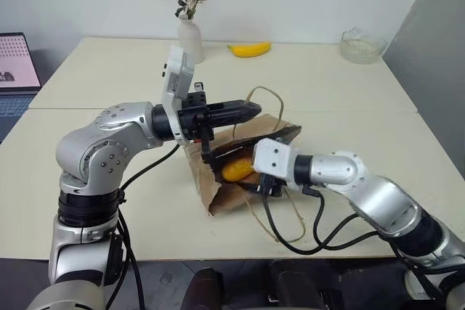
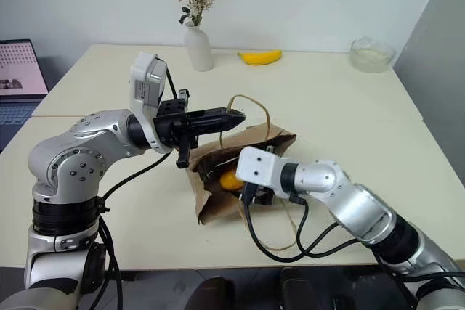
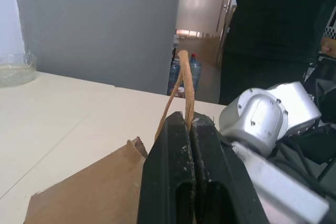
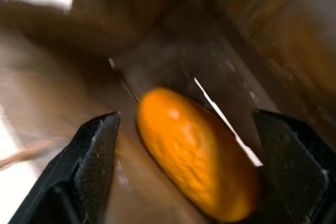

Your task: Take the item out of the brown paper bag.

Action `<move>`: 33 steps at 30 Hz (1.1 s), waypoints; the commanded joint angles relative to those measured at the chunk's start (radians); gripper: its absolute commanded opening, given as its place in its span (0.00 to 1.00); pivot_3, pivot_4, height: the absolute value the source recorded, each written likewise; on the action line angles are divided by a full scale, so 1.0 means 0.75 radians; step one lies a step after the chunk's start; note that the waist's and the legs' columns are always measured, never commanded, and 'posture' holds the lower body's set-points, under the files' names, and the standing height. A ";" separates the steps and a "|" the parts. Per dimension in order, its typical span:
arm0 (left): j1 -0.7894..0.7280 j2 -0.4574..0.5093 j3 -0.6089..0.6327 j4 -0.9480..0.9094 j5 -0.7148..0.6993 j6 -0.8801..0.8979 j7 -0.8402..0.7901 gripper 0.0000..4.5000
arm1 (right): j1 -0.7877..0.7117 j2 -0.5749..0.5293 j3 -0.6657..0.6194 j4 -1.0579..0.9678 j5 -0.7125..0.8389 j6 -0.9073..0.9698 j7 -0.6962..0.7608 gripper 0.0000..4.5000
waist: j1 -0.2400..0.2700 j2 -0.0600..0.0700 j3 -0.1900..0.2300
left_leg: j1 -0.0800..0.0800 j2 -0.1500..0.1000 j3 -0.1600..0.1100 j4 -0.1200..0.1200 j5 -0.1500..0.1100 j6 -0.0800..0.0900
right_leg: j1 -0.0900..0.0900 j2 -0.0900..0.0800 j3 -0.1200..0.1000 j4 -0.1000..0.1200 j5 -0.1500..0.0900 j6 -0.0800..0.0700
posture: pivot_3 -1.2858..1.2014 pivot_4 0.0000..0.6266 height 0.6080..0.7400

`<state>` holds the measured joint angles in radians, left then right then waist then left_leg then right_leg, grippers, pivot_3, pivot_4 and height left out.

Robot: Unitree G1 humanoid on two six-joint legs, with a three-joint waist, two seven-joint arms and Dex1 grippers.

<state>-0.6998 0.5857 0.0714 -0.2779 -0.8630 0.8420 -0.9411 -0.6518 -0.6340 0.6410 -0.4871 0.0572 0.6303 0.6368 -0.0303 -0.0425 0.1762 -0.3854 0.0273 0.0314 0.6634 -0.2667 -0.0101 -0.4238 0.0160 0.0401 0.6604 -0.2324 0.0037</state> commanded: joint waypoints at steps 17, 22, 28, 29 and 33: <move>-0.014 0.023 0.000 0.021 0.080 -0.088 -0.013 0.00 | -0.085 0.099 0.081 0.310 -0.483 -0.321 0.227 0.57 | 0.000 0.000 0.000 | 0.000 0.000 -0.001 0.000 0.000 0.000 | 0.000 0.000 -0.001 0.002 0.000 -0.001 | 0.52 0.24 1.00; -0.019 0.024 -0.029 0.081 0.208 -0.186 0.005 0.00 | -0.037 0.094 -0.031 0.217 -0.391 -0.277 0.322 0.57 | 0.001 0.000 0.000 | 0.000 0.000 0.000 0.001 0.000 0.000 | 0.000 0.000 0.000 0.001 0.000 0.000 | 0.52 0.24 1.00; -0.044 0.008 -0.071 0.189 0.360 -0.313 0.019 0.00 | -0.004 0.086 -0.323 0.029 -0.008 -0.070 0.518 0.57 | 0.002 0.000 0.000 | 0.000 0.000 -0.001 0.000 0.000 0.000 | 0.000 0.000 -0.001 0.001 0.000 -0.001 | 0.52 0.24 1.00; -0.046 0.005 -0.075 0.201 0.373 -0.326 0.017 0.00 | -0.002 0.087 -0.373 0.005 0.062 -0.027 0.539 0.57 | 0.002 0.000 0.000 | 0.000 0.000 -0.001 0.000 0.000 0.000 | 0.000 0.000 -0.001 0.001 0.000 -0.001 | 0.52 0.24 1.00; -0.055 -0.007 -0.092 0.244 0.427 -0.373 0.023 0.00 | 0.003 0.081 -0.613 -0.070 0.323 0.129 0.561 0.57 | 0.002 0.000 0.000 | 0.000 0.000 -0.001 0.000 0.000 0.000 | 0.000 0.000 -0.001 0.001 0.000 -0.001 | 0.52 0.24 1.00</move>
<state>-0.7145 0.5825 0.0027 -0.0876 -0.5625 0.5954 -0.9274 -0.6455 -0.5679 0.2733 -0.4883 0.2180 0.6854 1.0487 -0.0290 -0.0425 0.1762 -0.3853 0.0275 0.0308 0.6637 -0.2668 -0.0101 -0.4235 0.0158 0.0394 0.6615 -0.2323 0.0032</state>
